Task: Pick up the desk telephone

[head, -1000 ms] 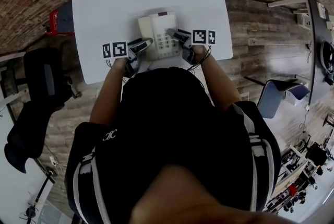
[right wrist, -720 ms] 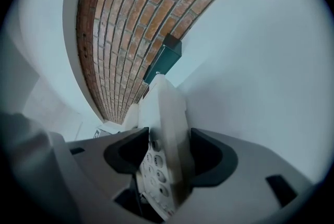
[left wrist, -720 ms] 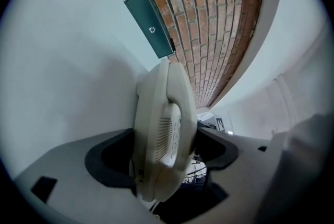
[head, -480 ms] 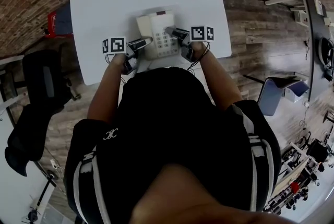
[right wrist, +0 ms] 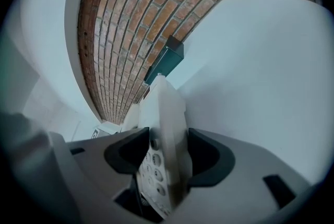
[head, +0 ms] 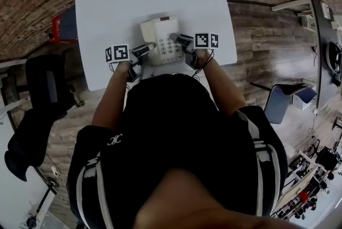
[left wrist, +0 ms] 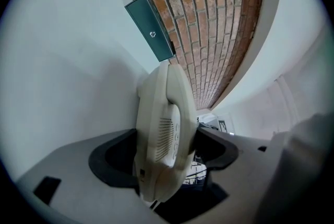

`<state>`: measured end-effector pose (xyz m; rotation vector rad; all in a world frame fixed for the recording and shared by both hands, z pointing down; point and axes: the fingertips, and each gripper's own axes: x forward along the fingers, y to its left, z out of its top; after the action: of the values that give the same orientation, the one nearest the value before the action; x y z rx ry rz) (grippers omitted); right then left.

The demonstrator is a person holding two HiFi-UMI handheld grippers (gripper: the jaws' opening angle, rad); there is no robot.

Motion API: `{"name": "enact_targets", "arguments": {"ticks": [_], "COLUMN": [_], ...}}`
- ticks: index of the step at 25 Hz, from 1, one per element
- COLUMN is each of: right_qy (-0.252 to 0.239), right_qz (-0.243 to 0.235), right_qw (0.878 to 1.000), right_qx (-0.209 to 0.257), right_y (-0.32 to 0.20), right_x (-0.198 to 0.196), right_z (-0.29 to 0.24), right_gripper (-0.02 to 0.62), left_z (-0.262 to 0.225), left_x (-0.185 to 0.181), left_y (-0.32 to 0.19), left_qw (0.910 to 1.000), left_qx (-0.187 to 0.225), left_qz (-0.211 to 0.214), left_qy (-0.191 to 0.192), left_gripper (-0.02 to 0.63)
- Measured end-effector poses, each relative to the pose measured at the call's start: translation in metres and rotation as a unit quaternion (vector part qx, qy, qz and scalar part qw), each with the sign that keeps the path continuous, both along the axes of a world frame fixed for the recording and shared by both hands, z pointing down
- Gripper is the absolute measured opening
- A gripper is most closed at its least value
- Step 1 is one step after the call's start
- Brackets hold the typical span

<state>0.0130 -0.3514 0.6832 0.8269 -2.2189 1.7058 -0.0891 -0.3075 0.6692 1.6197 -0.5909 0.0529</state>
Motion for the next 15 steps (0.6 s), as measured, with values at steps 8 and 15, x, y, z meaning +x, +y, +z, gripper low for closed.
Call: {"name": "enact_targets", "arguments": {"ticks": [8, 15], "right_qy": [0.001, 0.000], "right_qz": [-0.009, -0.016], "right_qw": [0.999, 0.997], "right_qx": [0.033, 0.082], "right_y": [-0.013, -0.023], "right_x": [-0.004, -0.005], "right_z": [-0.023, -0.063], "right_gripper": [0.215, 0.215], "left_z": [-0.020, -0.058], "left_x": [-0.003, -0.004], "left_y": [-0.009, -0.020], "left_qw": [0.9995, 0.9950], "left_qx": [0.030, 0.092], "left_qz": [0.005, 0.024], "left_qy": [-0.008, -0.029], "left_gripper": [0.351, 0.334]}}
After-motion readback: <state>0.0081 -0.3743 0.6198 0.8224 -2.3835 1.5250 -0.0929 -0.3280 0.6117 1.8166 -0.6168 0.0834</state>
